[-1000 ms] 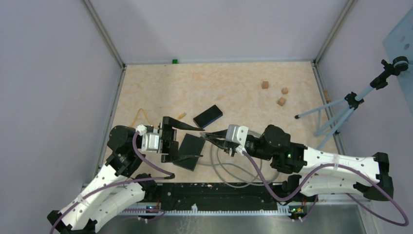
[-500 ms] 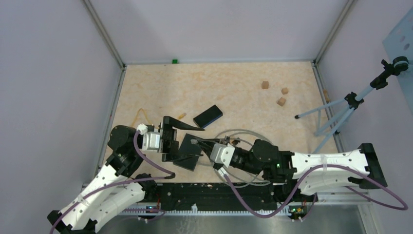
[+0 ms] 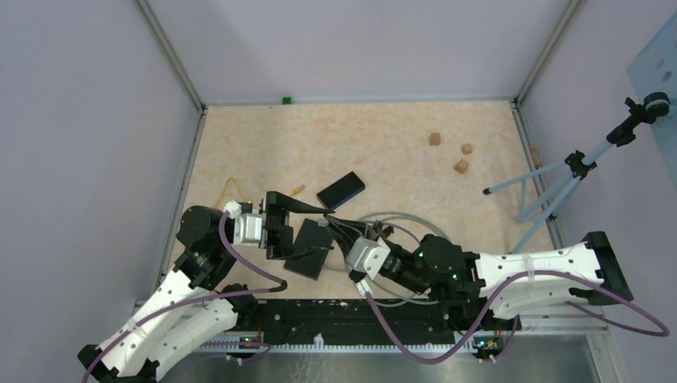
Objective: Insert the plug into the switch port
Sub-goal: Pick up the connector from the center of the board.
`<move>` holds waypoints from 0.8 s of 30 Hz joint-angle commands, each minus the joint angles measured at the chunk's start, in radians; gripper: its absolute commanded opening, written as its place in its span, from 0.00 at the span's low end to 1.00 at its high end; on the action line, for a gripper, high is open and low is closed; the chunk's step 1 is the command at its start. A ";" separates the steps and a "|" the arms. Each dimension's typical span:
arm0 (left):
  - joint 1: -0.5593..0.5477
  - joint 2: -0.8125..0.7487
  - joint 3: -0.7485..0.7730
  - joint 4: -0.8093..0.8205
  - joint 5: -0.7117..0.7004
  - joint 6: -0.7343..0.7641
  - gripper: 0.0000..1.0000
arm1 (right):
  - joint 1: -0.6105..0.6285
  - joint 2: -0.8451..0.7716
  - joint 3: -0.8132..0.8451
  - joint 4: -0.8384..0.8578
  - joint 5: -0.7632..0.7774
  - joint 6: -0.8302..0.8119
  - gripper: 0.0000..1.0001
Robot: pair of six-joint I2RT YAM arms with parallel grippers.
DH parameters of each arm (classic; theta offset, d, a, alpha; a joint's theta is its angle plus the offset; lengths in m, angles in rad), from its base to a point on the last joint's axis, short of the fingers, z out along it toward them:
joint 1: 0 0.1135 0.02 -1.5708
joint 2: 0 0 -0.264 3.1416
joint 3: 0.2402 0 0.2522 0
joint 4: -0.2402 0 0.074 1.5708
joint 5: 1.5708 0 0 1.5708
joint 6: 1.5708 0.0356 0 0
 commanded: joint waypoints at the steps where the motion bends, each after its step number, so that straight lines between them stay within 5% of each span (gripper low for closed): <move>1: -0.006 0.005 0.007 0.037 0.015 -0.022 0.66 | 0.010 -0.001 0.004 0.105 0.077 -0.029 0.00; 9: -0.006 -0.004 0.014 0.050 0.006 -0.032 0.54 | 0.011 -0.006 -0.010 0.101 0.106 -0.018 0.00; 24: -0.006 -0.039 0.007 0.043 -0.056 -0.055 0.46 | 0.011 -0.034 -0.020 0.065 0.109 0.020 0.00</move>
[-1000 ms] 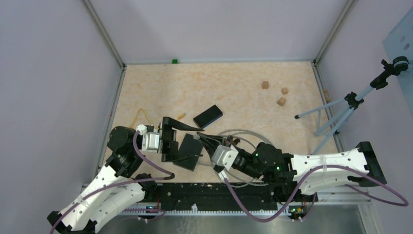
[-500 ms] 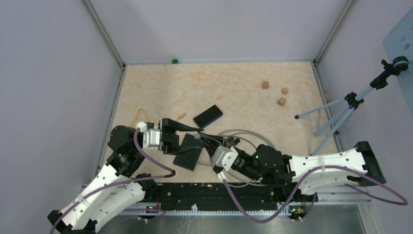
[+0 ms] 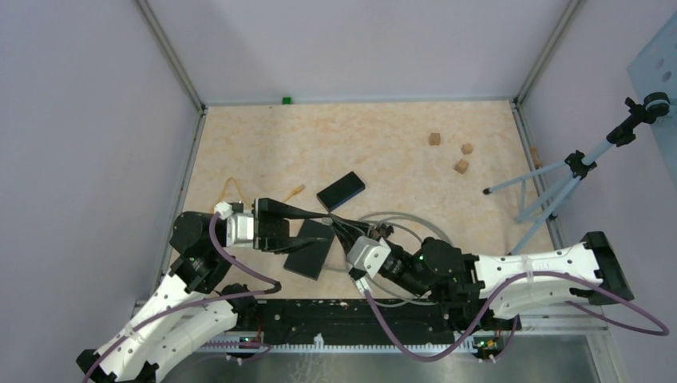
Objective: Insert the plug into the switch port
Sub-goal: Pick up the connector from the center of the board.
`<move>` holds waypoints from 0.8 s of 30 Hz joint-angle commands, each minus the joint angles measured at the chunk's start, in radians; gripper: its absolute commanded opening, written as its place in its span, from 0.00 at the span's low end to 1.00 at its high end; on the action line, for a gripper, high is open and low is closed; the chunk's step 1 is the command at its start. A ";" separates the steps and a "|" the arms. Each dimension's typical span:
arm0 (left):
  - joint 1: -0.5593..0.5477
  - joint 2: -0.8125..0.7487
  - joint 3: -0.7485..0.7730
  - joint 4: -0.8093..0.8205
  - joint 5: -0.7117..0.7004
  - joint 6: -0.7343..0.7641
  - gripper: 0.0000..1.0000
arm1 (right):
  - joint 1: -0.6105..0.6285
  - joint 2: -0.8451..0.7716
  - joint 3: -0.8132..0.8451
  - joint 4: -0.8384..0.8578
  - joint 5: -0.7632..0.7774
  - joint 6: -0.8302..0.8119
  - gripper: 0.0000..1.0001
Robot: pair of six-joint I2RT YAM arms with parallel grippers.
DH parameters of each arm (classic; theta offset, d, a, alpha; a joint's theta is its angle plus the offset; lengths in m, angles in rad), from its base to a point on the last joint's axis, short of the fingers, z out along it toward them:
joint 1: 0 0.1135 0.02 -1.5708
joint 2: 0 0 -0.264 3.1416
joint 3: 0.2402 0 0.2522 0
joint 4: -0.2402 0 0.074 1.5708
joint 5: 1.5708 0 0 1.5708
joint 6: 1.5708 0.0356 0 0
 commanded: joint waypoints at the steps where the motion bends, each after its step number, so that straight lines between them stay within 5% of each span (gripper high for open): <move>1: -0.006 -0.005 0.005 0.026 0.009 -0.023 0.46 | 0.001 -0.030 0.013 0.034 0.030 0.022 0.00; 4: -0.005 -0.002 0.004 0.026 0.008 -0.023 0.42 | 0.001 -0.030 0.016 0.033 0.024 0.025 0.00; 14: -0.006 0.029 0.025 -0.029 -0.003 -0.025 0.02 | 0.009 -0.051 0.020 0.028 0.010 0.037 0.00; 16: -0.005 0.035 0.033 -0.047 -0.008 -0.023 0.00 | 0.008 -0.063 0.015 0.027 0.009 0.049 0.02; 20: -0.006 0.022 0.029 -0.043 0.030 -0.018 0.00 | 0.009 -0.105 0.031 -0.075 0.027 0.160 0.44; 24: -0.006 -0.006 0.004 0.009 0.099 -0.031 0.00 | -0.043 -0.179 0.083 -0.365 -0.196 0.330 0.53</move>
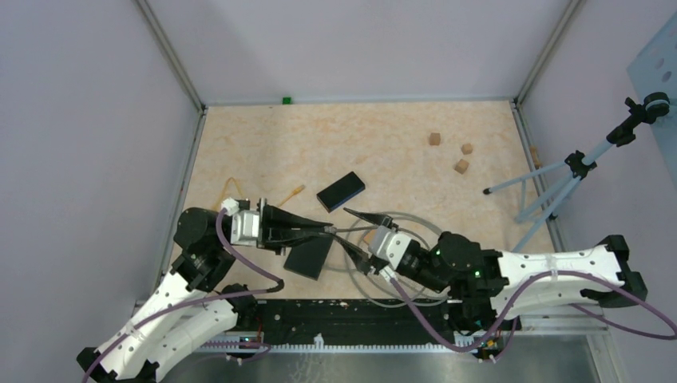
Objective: Insert the plug into the switch port
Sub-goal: Pick up the connector from the center of the board.
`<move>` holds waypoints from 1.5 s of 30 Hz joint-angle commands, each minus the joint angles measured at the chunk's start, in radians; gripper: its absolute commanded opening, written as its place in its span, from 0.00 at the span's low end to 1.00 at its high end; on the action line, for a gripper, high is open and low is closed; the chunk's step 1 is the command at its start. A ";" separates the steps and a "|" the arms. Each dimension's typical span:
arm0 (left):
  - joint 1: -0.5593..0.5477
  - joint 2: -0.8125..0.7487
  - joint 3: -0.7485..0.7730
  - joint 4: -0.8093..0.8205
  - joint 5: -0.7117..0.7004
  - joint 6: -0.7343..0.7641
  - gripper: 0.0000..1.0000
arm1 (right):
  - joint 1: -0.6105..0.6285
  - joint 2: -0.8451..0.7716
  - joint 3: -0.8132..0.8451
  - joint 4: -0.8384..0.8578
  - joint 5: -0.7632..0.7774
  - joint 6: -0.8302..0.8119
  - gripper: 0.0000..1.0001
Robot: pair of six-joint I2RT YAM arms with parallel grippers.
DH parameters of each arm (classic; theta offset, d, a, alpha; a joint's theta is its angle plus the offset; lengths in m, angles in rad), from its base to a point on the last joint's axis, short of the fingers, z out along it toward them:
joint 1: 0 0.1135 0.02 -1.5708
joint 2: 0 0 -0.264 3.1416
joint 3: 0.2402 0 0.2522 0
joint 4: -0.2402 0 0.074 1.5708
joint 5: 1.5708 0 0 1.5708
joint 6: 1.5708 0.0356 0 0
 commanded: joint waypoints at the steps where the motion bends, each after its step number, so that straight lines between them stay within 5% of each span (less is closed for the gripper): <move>1: -0.005 -0.033 -0.012 0.072 0.109 -0.033 0.00 | -0.069 -0.111 0.071 -0.258 -0.265 0.221 0.53; 8: -0.007 -0.050 -0.057 0.215 0.182 -0.115 0.00 | -0.196 -0.294 -0.068 -0.171 -0.506 0.351 0.56; 17: -0.007 -0.056 -0.063 0.286 0.193 -0.162 0.00 | -0.197 -0.168 -0.108 0.068 -0.695 0.354 0.53; 33: -0.006 -0.065 -0.079 0.325 0.188 -0.186 0.00 | -0.197 -0.035 -0.179 0.425 -0.698 0.340 0.40; 45: -0.008 -0.063 -0.087 0.352 0.181 -0.197 0.00 | -0.197 0.000 -0.177 0.424 -0.708 0.350 0.28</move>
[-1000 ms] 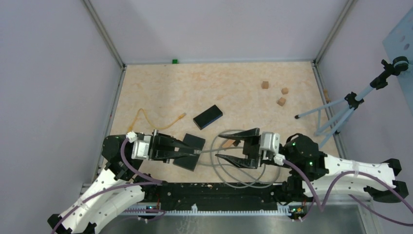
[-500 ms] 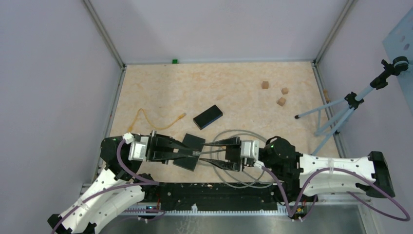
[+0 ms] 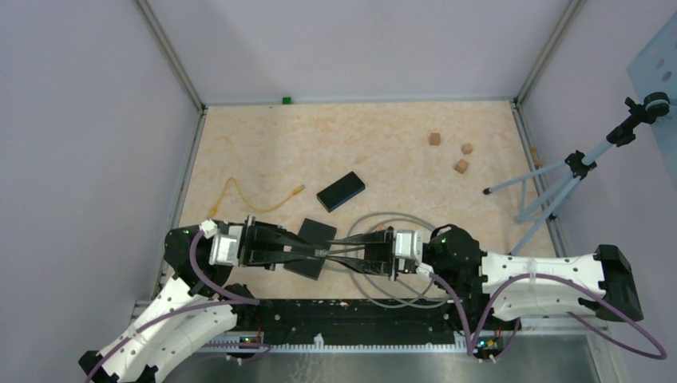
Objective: Insert the plug into the switch port
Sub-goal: Pick up the connector from the center of the board.
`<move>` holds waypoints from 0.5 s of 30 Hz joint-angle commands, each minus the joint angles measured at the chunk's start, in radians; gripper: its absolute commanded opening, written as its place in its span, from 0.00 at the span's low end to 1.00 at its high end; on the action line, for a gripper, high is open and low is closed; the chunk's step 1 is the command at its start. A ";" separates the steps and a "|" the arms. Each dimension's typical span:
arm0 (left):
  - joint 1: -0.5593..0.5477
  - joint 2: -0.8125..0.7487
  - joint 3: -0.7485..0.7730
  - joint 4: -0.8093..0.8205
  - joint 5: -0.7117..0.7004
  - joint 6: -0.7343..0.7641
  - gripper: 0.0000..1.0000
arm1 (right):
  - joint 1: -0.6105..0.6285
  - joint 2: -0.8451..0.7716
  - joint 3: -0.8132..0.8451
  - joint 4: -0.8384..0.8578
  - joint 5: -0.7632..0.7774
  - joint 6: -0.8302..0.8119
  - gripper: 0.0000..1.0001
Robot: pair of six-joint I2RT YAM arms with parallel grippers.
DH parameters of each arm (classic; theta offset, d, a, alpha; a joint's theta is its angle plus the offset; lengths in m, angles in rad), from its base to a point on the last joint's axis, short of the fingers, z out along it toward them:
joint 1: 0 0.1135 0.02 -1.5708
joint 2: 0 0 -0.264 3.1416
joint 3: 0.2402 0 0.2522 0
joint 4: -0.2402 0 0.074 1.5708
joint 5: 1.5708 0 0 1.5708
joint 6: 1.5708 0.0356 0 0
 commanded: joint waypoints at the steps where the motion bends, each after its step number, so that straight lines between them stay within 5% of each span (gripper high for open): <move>1: -0.003 -0.003 -0.002 0.050 0.005 -0.018 0.00 | -0.005 0.004 0.002 0.056 -0.021 0.015 0.25; 4: -0.003 -0.002 -0.002 0.050 0.004 -0.018 0.00 | -0.003 0.001 -0.002 0.056 -0.006 0.022 0.04; 6: -0.003 -0.005 -0.006 0.043 -0.005 -0.018 0.00 | -0.004 -0.004 -0.008 0.067 0.010 0.030 0.00; 7: -0.003 -0.006 -0.004 0.026 -0.022 -0.019 0.11 | -0.005 -0.007 -0.012 0.068 0.025 0.038 0.00; 9: -0.003 -0.004 0.009 -0.056 -0.111 -0.029 0.65 | -0.004 -0.017 -0.018 0.055 0.066 0.044 0.00; 11: -0.003 0.003 0.025 -0.137 -0.227 -0.040 0.95 | -0.004 -0.039 -0.024 0.012 0.160 0.043 0.00; 15: -0.002 0.044 0.074 -0.416 -0.459 -0.008 0.99 | -0.004 -0.099 -0.023 -0.173 0.500 0.010 0.00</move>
